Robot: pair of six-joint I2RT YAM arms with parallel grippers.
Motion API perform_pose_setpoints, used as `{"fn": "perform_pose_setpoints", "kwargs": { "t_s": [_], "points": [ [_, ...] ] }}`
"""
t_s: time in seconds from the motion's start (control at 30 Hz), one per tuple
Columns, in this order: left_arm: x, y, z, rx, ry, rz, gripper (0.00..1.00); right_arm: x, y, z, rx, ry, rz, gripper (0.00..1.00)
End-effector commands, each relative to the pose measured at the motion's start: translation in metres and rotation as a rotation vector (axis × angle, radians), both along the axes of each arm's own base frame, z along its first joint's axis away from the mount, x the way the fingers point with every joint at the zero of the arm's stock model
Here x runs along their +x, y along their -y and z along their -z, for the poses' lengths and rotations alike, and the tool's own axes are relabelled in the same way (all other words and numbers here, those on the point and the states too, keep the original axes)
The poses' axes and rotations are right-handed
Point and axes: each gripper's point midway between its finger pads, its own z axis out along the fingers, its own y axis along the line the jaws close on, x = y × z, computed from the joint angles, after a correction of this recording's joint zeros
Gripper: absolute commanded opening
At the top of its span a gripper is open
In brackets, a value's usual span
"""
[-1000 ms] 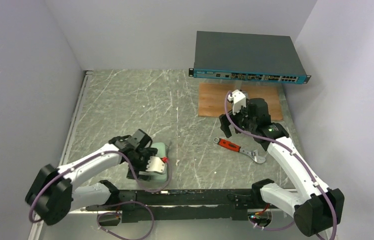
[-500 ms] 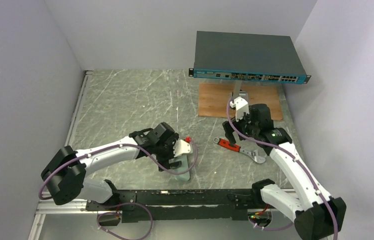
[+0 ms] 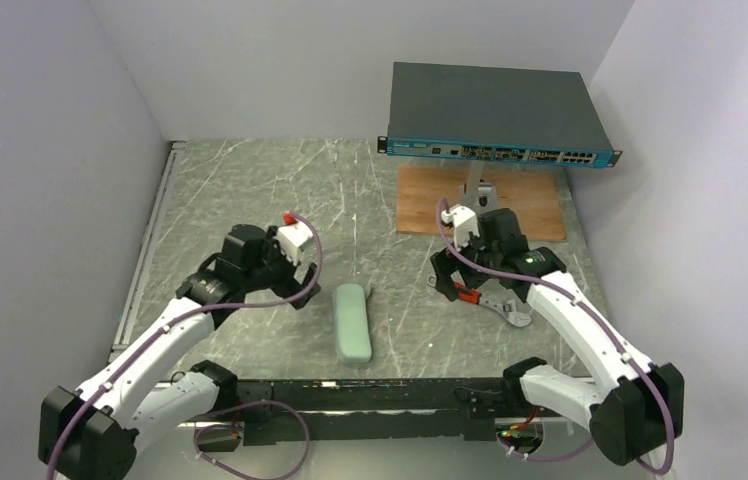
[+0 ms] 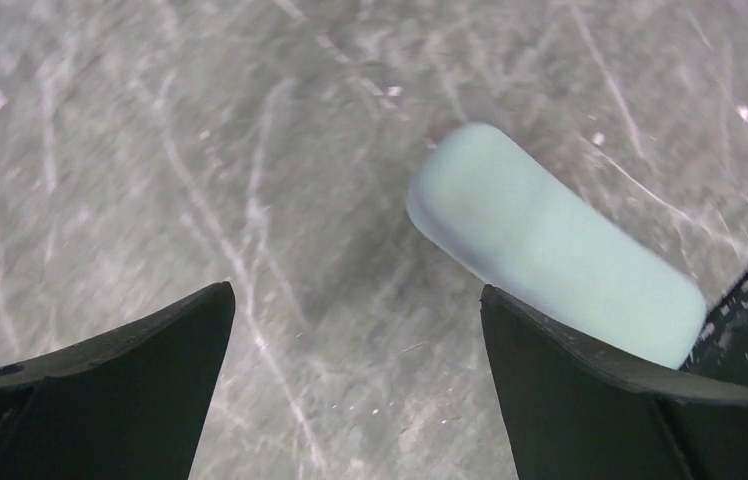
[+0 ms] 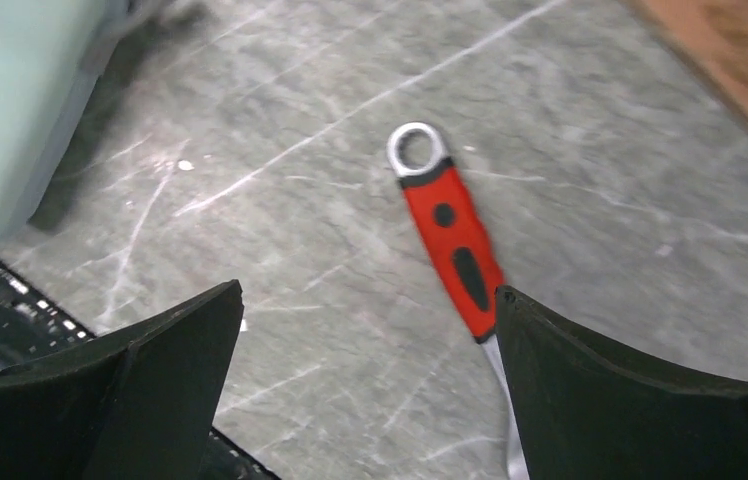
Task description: Open the umbrella
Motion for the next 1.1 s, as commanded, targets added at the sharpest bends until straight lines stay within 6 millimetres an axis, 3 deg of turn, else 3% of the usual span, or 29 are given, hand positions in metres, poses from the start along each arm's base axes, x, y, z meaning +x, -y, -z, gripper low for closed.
{"fn": "perform_pose_setpoints", "kwargs": {
  "t_s": [0.0,0.2,0.4,0.53,0.67,0.93,1.07],
  "points": [
    [0.017,-0.025,-0.032,-0.127,-0.043,-0.192,1.00,-0.001,-0.041,-0.005,0.077,-0.035,-0.083,0.97],
    [0.024,-0.063,-0.046,-0.274,-0.093,-0.416,1.00,-0.010,-0.094,0.017,0.102,-0.149,-0.221,0.96],
    [0.011,-0.098,-0.039,-0.278,-0.098,-0.581,1.00,-0.010,-0.153,0.026,0.153,-0.217,-0.375,0.96],
    [0.003,-0.122,-0.021,-0.339,-0.210,-0.755,1.00,-0.004,-0.182,0.045,0.162,-0.273,-0.414,0.98],
    [-0.002,-0.128,-0.027,-0.447,-0.237,-0.812,1.00,0.005,-0.209,0.061,0.159,-0.333,-0.446,0.98],
    [0.000,-0.135,-0.035,-0.487,-0.221,-0.836,1.00,0.007,-0.278,0.067,0.163,-0.346,-0.635,0.99],
    [0.003,-0.131,-0.039,-0.499,-0.224,-0.804,1.00,0.006,-0.293,0.058,0.105,-0.259,-0.782,0.99]
  ]
}}
